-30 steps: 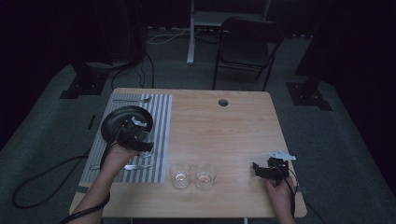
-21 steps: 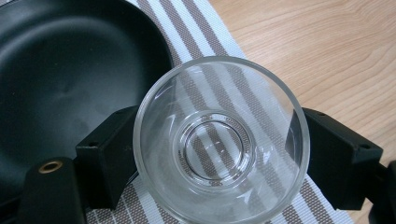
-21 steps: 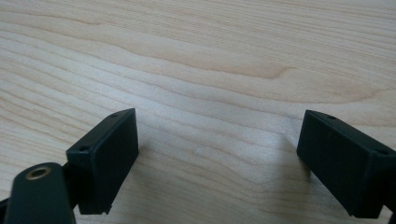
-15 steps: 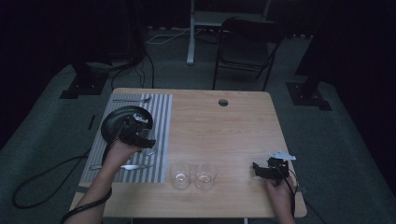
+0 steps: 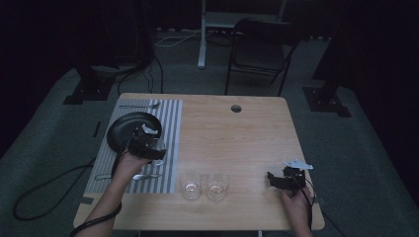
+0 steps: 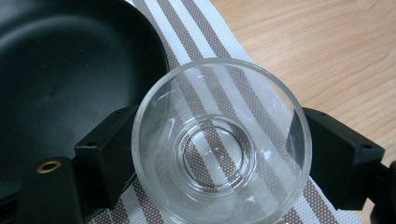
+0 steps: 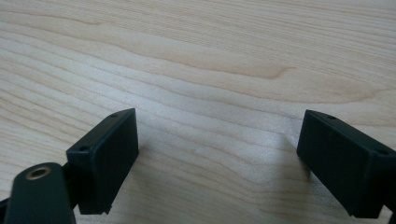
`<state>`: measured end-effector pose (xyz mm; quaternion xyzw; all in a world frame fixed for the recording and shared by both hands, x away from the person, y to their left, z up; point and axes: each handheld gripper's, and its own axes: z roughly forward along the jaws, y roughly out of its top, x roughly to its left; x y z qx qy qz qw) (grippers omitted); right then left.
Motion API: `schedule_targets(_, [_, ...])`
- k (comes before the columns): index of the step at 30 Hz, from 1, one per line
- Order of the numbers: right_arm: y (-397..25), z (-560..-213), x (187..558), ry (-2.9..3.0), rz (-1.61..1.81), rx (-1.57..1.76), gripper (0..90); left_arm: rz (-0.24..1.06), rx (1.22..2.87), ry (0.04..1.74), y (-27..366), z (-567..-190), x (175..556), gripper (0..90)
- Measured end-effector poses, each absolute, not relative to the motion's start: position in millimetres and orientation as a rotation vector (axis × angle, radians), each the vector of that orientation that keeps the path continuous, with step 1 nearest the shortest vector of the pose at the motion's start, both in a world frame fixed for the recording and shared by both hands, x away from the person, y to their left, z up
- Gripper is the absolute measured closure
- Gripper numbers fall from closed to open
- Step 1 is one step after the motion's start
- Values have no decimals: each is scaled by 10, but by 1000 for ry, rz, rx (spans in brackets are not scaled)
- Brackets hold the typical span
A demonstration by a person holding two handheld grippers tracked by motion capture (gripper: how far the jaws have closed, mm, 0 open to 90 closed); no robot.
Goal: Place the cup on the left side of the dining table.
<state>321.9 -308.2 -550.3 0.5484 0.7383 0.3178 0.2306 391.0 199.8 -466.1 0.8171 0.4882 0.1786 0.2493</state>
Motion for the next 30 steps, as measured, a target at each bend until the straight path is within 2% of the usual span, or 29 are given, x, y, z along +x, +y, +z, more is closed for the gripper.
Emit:
schedule_targets(10, [-3083,-5503,3219,2031,874,1508,122,610,2195,1234,2009,-4756,3798,171])
schedule_targets(30, [-3082,-5503,3219,2031,874,1508,122,608,2116,1261,2119,-4863,3617,171])
